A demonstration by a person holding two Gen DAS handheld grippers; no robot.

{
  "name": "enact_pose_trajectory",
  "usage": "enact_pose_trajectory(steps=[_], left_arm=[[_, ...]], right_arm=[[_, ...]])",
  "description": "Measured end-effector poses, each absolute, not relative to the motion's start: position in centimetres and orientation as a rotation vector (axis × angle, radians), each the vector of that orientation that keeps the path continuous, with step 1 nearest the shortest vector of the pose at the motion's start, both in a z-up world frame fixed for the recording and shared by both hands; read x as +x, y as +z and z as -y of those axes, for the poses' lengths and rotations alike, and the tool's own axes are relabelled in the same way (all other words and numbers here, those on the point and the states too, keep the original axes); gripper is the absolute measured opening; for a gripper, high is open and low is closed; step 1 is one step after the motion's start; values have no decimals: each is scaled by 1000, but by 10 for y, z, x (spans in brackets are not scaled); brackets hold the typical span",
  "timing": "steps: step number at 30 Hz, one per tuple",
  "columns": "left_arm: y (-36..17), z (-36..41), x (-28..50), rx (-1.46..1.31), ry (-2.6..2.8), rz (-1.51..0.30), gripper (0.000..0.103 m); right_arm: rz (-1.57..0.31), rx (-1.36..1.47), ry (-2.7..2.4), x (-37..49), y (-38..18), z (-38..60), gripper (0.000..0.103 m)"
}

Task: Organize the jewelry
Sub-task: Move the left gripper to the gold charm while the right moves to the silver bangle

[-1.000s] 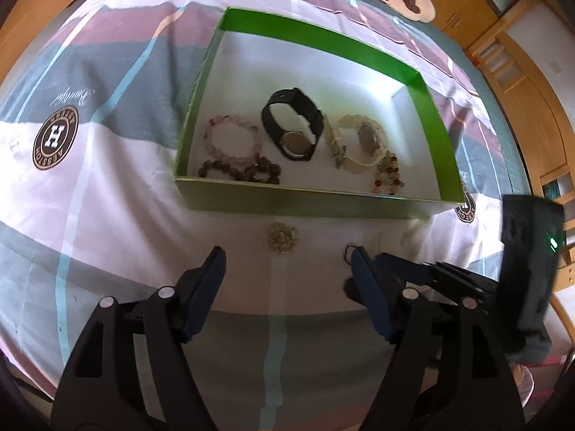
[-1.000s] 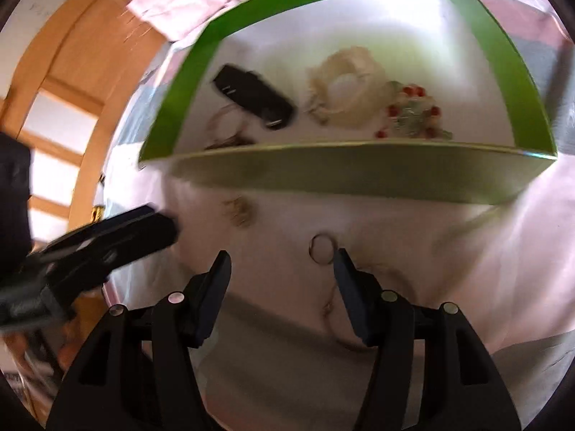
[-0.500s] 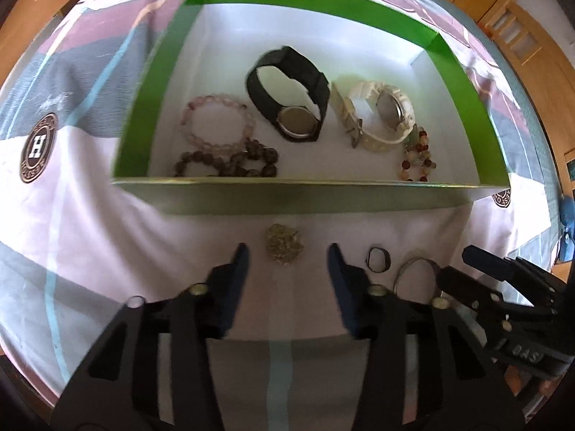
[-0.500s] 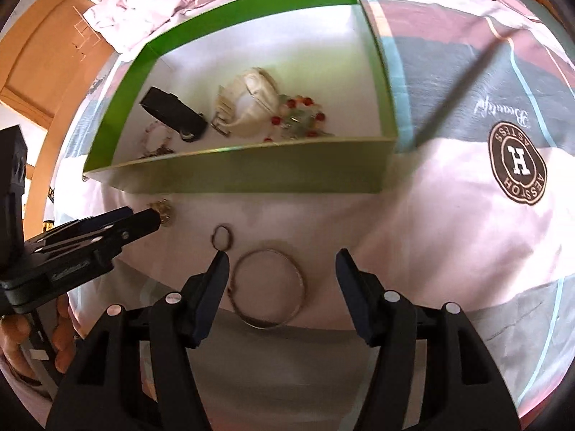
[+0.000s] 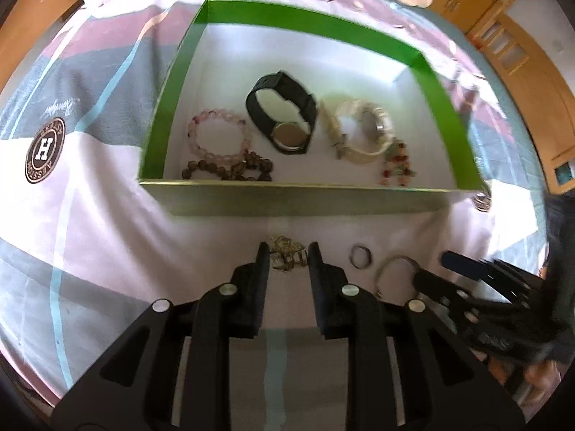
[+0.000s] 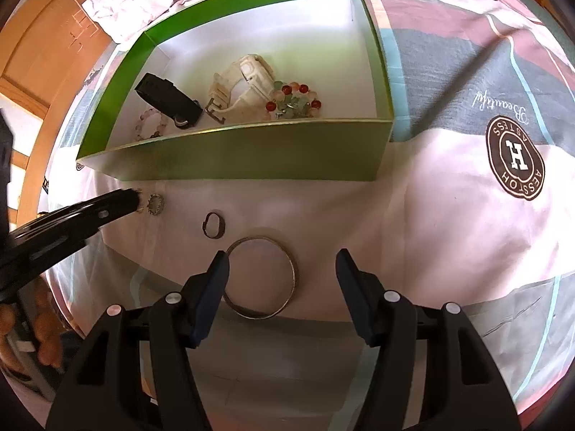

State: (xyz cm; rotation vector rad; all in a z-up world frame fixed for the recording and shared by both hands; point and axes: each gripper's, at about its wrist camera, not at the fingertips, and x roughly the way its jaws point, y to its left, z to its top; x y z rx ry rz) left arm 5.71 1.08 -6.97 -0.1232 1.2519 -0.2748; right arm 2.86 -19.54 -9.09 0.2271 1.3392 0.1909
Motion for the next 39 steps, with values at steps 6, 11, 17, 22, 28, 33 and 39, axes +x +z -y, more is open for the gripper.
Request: enact_pose_trajectory(steps=[6,11,17,22,28,33,39], left_arm=[[-81,-1,45,-76,-299,-1313,22],[-89,8,42,-36,-288,-1327,36],[-81,-21,50,-148,-221,-1310,57],[-89,-28,54,-168,-188,-1334,64],[-92,-10,60,-151,-204,-1331,70],[-102,3,66,-132,-196,-1338,77],[-111,8,64,-56,-153,-1350,77]], right_arm=[[-1358,210,162,30,-98,193,62],[-1339,218,149,32,-92,195,62],[-1335,121,178,26,-89,179,74],[-1344,112,176,25,-92,180,75],[-1366,138,159,26,-97,185,75],[-1373,123,160,24,-98,186,75],[-1377,101,157,23,-97,186,75]])
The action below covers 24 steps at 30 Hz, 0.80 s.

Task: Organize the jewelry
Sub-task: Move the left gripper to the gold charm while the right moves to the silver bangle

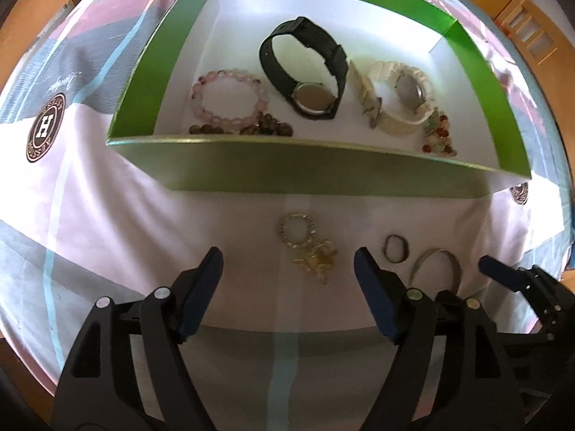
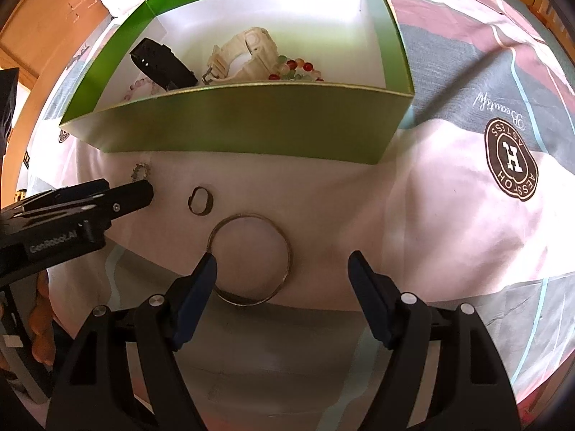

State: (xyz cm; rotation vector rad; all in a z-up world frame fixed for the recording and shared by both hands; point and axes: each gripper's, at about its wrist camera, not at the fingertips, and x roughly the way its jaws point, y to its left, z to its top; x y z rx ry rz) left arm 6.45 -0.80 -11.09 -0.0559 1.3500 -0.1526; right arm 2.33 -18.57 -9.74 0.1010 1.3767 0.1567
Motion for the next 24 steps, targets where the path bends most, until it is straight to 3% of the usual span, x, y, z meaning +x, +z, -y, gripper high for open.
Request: enact_pose_trajectory(steps=[24], left_arm=[[-95,-21,49,-109,-165,-1282,79]], right_arm=[[-1322,121,143,23,-95,183,75]])
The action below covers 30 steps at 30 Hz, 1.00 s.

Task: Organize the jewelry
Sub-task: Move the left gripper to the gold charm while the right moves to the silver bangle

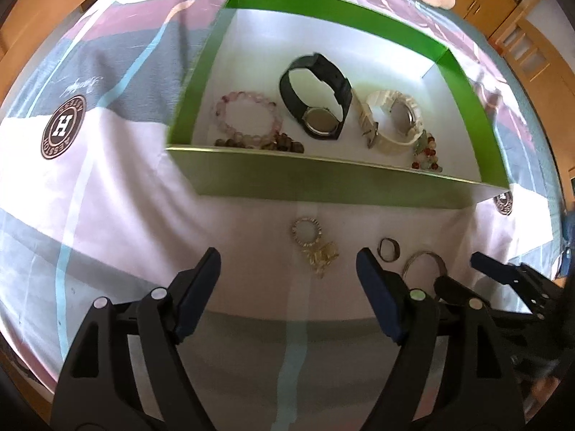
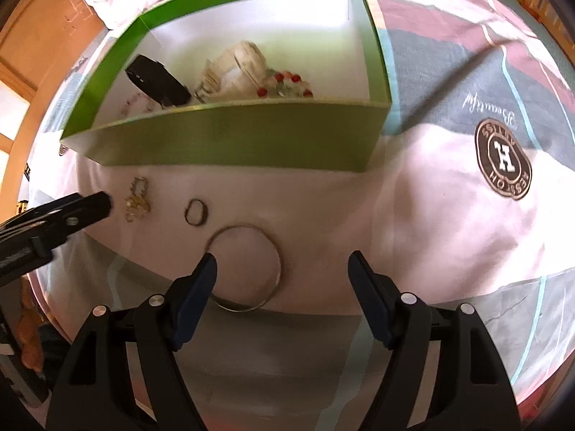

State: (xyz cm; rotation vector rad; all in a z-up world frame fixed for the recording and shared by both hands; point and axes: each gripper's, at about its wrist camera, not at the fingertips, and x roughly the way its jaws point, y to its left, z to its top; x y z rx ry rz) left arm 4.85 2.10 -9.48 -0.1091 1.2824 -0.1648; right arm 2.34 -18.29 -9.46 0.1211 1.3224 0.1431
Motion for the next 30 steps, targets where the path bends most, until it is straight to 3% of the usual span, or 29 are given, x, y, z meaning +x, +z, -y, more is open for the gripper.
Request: enact_pose_trajectory(steps=[10,27,29,30], left_arm=[[-119,-6,68,-56,-74,-1348,79],[-103,-9,56,-62,-124,-1305,79],[-107,-2,58,-33,-124,-1306,71],[-110,4,58,-24,-125,-1308,63]], right_arm=[[-1339,77,151,24,-101,165,75],[-1345,42,161,26,-105,153,75],[-1348,30,160,25,-107,150,75],[-1349,26,160,24,-108,149,75]])
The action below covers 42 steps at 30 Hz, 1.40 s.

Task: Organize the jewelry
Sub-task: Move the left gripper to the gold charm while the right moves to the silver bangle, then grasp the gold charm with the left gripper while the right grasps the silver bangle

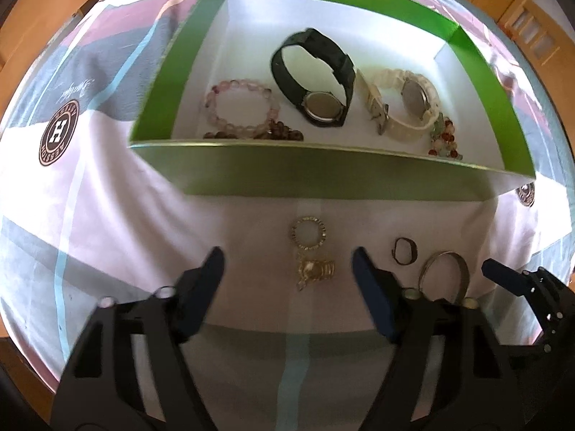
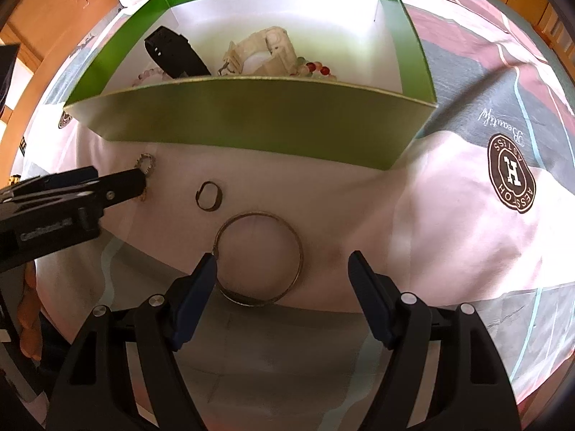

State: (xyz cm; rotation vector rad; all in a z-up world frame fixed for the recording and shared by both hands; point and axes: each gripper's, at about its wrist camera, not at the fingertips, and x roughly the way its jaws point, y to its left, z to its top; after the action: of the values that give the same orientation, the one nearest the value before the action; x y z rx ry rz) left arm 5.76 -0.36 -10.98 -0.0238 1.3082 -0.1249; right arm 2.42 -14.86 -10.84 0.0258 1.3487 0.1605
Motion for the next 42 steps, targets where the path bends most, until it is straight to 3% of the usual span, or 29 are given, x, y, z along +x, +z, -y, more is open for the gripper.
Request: enact_pose_trajectory(steps=[1,3,21,25,29,36,42], left_arm=[[-115,12,57,-15,-127,-1313,54],[-119,16,57,-7,-131,-1322,49],[-125,27,50,35,-123,-1317,48],[-125,27,51,39,-121,-1311,35],[-123,24,56,47,-124,-1307,29],[-117,19,58,33,-131,-1302,23],[-102,-3,59,-46,-153,-1300,20]], right_arm=[[-1350,17,160,23,-109,146,75],[-1349,0,159,22,-111,142,75],[-1335,-106,156,1,-121,113,79],[-1325,-104,158,-2,-122,110,79],[-1305,-106,165,-5,-119,110,79],[-1286,-100,187,-14,-111,115,62],[-1278,-50,180,0,-97,123,61]])
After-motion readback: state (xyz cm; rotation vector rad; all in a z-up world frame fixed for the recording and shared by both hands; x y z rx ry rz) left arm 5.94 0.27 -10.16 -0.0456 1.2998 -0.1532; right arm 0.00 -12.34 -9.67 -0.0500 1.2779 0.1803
